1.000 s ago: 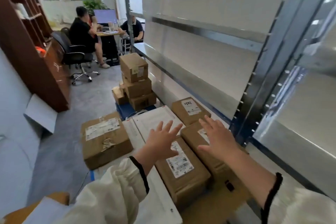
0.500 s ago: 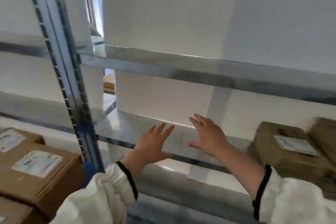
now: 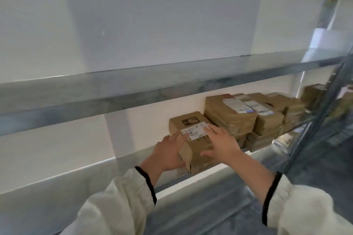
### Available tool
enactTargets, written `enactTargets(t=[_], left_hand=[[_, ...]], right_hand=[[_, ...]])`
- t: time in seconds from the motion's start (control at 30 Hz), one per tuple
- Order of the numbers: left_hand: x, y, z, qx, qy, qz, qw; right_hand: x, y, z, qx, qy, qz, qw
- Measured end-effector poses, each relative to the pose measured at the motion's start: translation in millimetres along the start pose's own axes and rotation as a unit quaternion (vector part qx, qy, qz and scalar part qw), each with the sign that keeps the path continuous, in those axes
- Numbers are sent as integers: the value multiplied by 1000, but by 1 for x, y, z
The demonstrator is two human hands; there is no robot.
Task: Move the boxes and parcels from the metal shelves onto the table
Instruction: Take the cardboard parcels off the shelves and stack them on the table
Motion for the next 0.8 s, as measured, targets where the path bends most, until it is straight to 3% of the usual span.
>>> enactTargets(t=[0.27, 0.43, 0.8], left_hand=[[55, -72, -28, -11, 8, 31, 999], [72, -95, -18, -57, 8, 33, 998], [70, -92, 5, -7, -2, 62, 998]], right_hand=[[39, -22, -68, 81, -22, 61, 995], [59, -46, -75, 60, -48, 89, 993], [92, -84, -66, 10, -72, 137, 988]])
Point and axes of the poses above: each hand's wrist, its own y-axis away from the middle knuckle, its own x-axis out of the palm, z = x × y, the point moved 10 cm from there along -y, towards the middle knuckle, and after that the axes turned 7 degrees about -z, right-handed, at the moved point
